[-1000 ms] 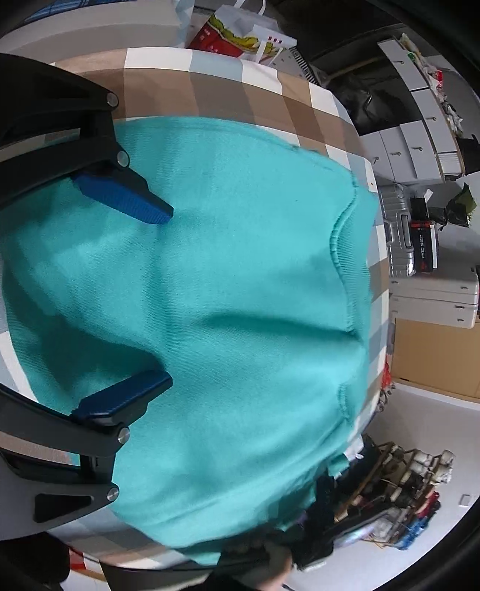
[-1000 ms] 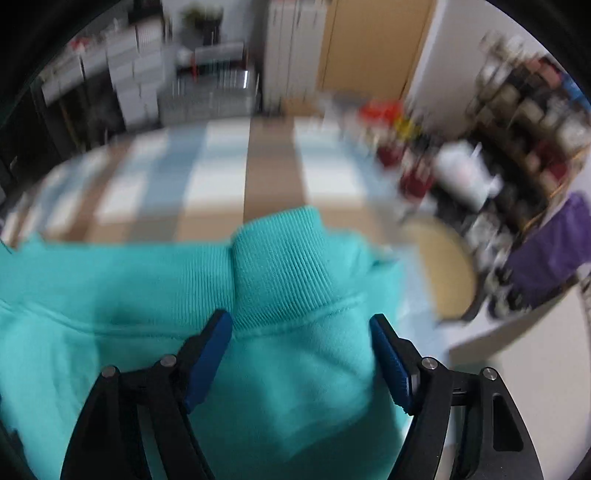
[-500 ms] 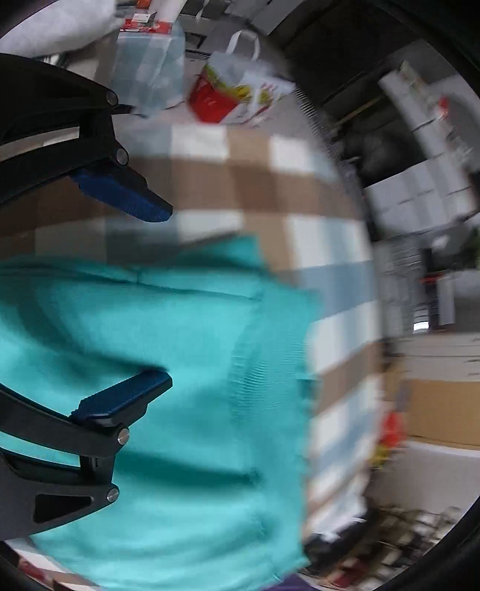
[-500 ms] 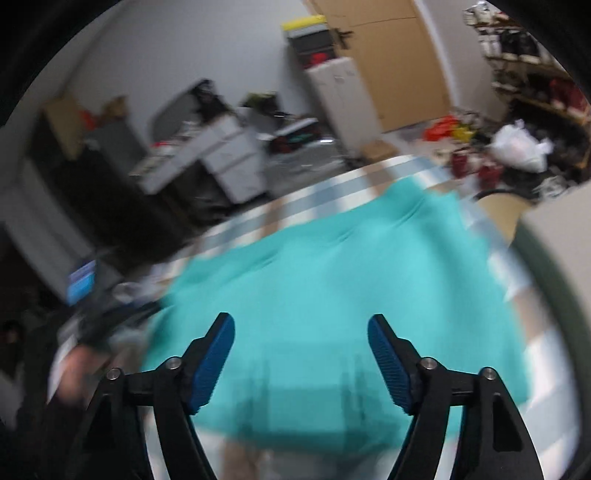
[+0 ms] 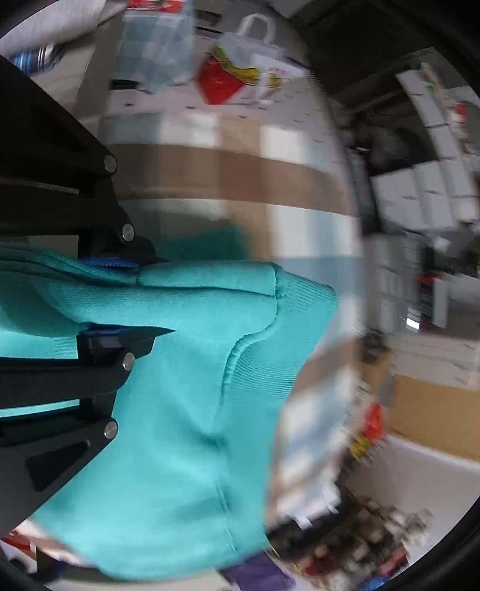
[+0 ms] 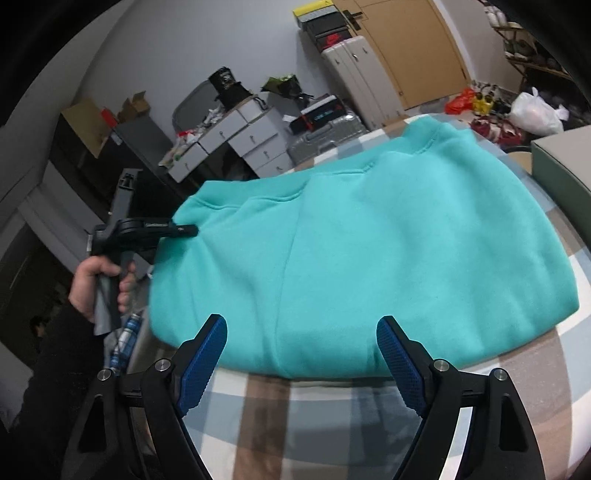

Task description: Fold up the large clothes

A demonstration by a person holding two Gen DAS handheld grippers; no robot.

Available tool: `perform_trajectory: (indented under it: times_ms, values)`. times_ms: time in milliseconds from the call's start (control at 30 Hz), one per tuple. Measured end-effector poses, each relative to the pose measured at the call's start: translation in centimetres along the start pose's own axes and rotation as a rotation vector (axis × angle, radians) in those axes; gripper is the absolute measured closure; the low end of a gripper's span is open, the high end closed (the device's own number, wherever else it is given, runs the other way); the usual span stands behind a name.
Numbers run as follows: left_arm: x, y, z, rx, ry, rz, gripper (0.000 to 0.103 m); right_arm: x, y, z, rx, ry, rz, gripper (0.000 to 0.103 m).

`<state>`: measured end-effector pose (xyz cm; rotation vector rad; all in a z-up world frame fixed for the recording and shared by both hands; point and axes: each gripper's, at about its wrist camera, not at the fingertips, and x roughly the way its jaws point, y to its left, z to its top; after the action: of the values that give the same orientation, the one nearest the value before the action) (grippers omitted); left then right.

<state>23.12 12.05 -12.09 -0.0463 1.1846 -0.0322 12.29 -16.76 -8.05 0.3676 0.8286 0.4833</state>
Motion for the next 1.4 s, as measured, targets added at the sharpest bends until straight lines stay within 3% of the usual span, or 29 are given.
perform_trajectory:
  times_ms: [33, 67, 133, 200, 267, 367, 433, 533, 600, 633, 667, 767, 833, 867, 1000, 1033, 1133, 1200, 1333, 1400]
  values:
    - [1.9, 0.6, -0.4, -0.023, 0.013, -0.013, 0.064, -0.1, 0.3, -0.3, -0.016, -0.003, -0.008, 0.019]
    - [2.3, 1.3, -0.5, -0.053, -0.035, -0.012, 0.042, -0.1, 0.5, -0.3, -0.031, -0.004, -0.008, 0.019]
    - [2.0, 2.4, -0.7, -0.123, -0.029, 0.044, 0.016, -0.1, 0.7, -0.4, -0.045, -0.008, -0.010, 0.019]
    - [0.8, 3.2, -0.5, -0.149, -0.010, 0.020, 0.017, -0.1, 0.6, -0.5, -0.044, -0.011, -0.024, 0.019]
    - [-2.4, 3.2, -0.4, -0.156, -0.053, 0.061, 0.017, -0.3, 0.3, -0.3, -0.031, -0.013, -0.018, 0.019]
    - [-8.4, 1.1, -0.9, -0.078, -0.265, 0.116, 0.017, -0.7, 0.0, 0.0, -0.014, -0.027, 0.003, 0.019]
    - [-9.8, -0.7, -2.0, -0.008, -0.299, 0.040, 0.017, -1.0, 0.3, 0.1, -0.016, -0.041, 0.011, 0.019]
    - [-6.5, -2.8, -3.7, 0.080, -0.165, -0.098, 0.020, -1.2, 1.0, 0.0, -0.038, -0.051, 0.010, 0.019]
    - [-2.9, -3.3, -4.8, 0.095, -0.082, -0.050, 0.030, -1.2, 1.1, -0.1, -0.048, -0.049, 0.004, 0.019]
    - [-0.6, -3.3, -5.7, 0.118, -0.055, 0.019, 0.030, -1.2, 1.0, -0.2, -0.046, -0.047, 0.003, 0.019]
    - [0.4, -3.4, -6.1, 0.143, -0.083, 0.058, 0.027, -1.2, 0.8, -0.2, -0.040, -0.045, 0.002, 0.019]
    - [0.4, -2.3, -6.1, 0.073, -0.090, 0.014, 0.024, -1.2, 0.3, -0.1, -0.017, -0.044, -0.009, 0.019]
    - [-0.8, -2.5, -5.5, 0.057, -0.074, 0.035, 0.030, -1.2, -0.1, -0.1, -0.004, -0.043, -0.019, 0.019]
    - [-2.2, -3.3, -5.4, 0.070, -0.089, 0.067, 0.034, -1.1, -0.4, 0.0, 0.006, -0.041, -0.026, 0.019]
    - [-6.7, -7.4, -6.8, 0.224, -0.210, 0.036, 0.032, -0.8, -1.7, 0.1, 0.067, -0.017, -0.034, 0.019]
    - [-6.2, -8.1, -7.4, 0.249, -0.193, 0.044, 0.032, -0.8, -1.9, 0.2, 0.080, -0.012, -0.031, 0.019]
    - [-0.8, -7.3, -8.5, 0.228, -0.023, 0.063, 0.032, -0.9, -2.0, 0.2, 0.092, -0.015, -0.026, 0.019]
    - [-0.2, -7.1, -9.4, 0.211, -0.106, 0.065, 0.029, -0.9, -1.8, 0.1, 0.082, -0.016, -0.031, 0.019]
    - [-1.3, -8.7, -8.2, 0.226, -0.056, 0.136, 0.031, -0.7, -2.3, -0.1, 0.096, 0.006, -0.044, 0.019]
    - [-3.3, -10.0, -7.2, 0.214, -0.094, 0.073, 0.031, -0.6, -2.5, 0.0, 0.111, 0.009, -0.045, 0.019]
